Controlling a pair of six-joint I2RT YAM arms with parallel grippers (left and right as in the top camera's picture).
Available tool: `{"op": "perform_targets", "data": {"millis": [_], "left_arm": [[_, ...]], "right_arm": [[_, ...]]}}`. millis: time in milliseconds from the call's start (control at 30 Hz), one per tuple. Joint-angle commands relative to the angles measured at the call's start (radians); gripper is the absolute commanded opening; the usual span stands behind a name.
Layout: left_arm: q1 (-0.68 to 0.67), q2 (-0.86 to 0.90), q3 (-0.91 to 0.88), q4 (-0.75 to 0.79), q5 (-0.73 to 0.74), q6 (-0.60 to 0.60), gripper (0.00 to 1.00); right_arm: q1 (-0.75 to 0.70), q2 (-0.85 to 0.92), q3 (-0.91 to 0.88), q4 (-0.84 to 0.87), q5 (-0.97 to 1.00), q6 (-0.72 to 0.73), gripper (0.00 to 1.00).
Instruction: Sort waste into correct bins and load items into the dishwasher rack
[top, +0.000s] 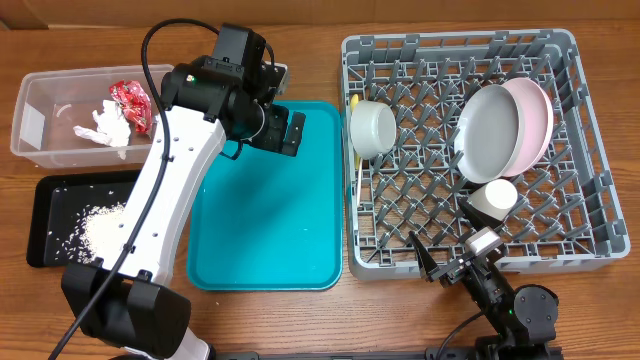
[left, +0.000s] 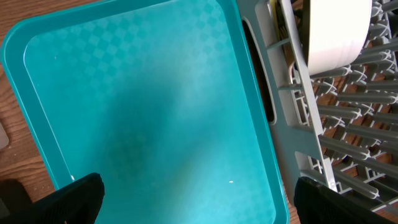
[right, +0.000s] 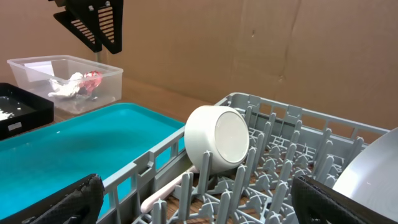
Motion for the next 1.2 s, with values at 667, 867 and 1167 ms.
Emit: {"op": "perform_targets", "data": {"millis": [667,867,1167], "left_arm": [[-0.009,-0.372,-0.21,0.24,-0.324,0.031,1.0],[0.069,-0.721,-0.592,0.534,-0.332,0.03,1.0],[0.205,-1.337,-1.09,0.8,-0.333,0.031,1.0]], "right_arm": [[0.001,-0.01,-0.011,0.002,0.006,0.005,1.0],[0.001,-0.01,-0.011,0.002,0.007,0.005,1.0],[0.001,-0.01,-0.011,0.002,0.007,0.005,1.0]]}}
